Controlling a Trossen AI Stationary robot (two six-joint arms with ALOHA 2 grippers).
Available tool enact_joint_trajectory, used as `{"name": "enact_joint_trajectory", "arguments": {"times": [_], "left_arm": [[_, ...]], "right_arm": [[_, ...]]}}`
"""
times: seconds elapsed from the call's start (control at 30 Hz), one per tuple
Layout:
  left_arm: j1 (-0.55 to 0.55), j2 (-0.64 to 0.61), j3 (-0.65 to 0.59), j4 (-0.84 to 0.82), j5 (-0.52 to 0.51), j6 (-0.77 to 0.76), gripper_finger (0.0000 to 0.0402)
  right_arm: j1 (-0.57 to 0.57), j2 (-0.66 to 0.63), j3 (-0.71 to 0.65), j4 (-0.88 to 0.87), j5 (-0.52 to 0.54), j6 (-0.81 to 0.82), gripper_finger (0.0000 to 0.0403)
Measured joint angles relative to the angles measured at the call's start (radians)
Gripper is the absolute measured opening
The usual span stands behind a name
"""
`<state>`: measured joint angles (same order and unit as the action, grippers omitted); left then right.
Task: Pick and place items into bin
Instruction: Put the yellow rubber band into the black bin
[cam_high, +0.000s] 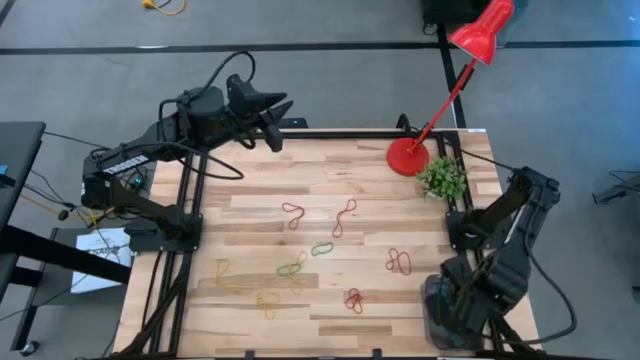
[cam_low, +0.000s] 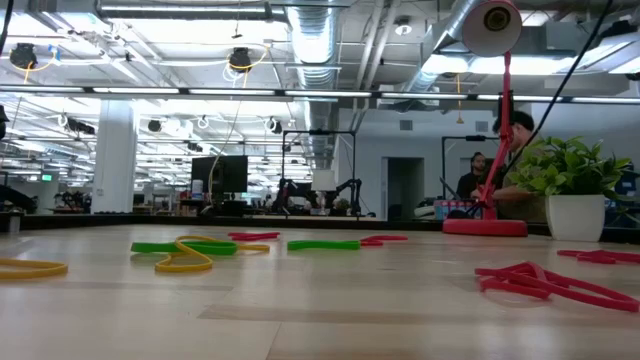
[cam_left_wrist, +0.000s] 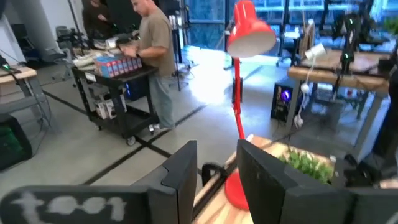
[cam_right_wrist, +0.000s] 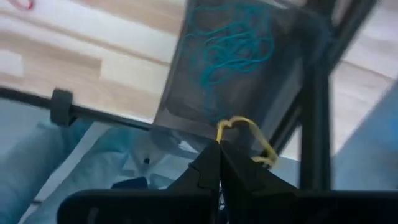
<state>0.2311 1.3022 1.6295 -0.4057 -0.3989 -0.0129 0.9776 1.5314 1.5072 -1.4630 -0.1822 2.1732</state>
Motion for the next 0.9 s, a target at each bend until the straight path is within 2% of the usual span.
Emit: {"name": "enact_joint_trajectory", "arguments": {"times": [0.23,0.6,0.73,0.9], "left_arm": [[0.000,0.007,0.000,0.034,-0.011,-0.022,0.0105],[0.000,0.008,0.000,-0.007,-0.009,-0.088,0.0105],[0.000,0.008,0.000,-0.007,-0.009,-0.088,0.0105],[0.000,0.008,0.000,-0.008,-0.009,-0.085,0.0105]], "right_arm": [[0.073,0.012,-0.129,0.076,-0.005,-0.019,0.0000],[0.082,0.013,-0.392,0.371,-0.007,-0.009,0.0000],[0.081,0.013,-0.445,0.429,-0.059,-0.008,0.0000],[0.082,0.013,-0.498,0.506,-0.083,-0.008,0.0024]]}}
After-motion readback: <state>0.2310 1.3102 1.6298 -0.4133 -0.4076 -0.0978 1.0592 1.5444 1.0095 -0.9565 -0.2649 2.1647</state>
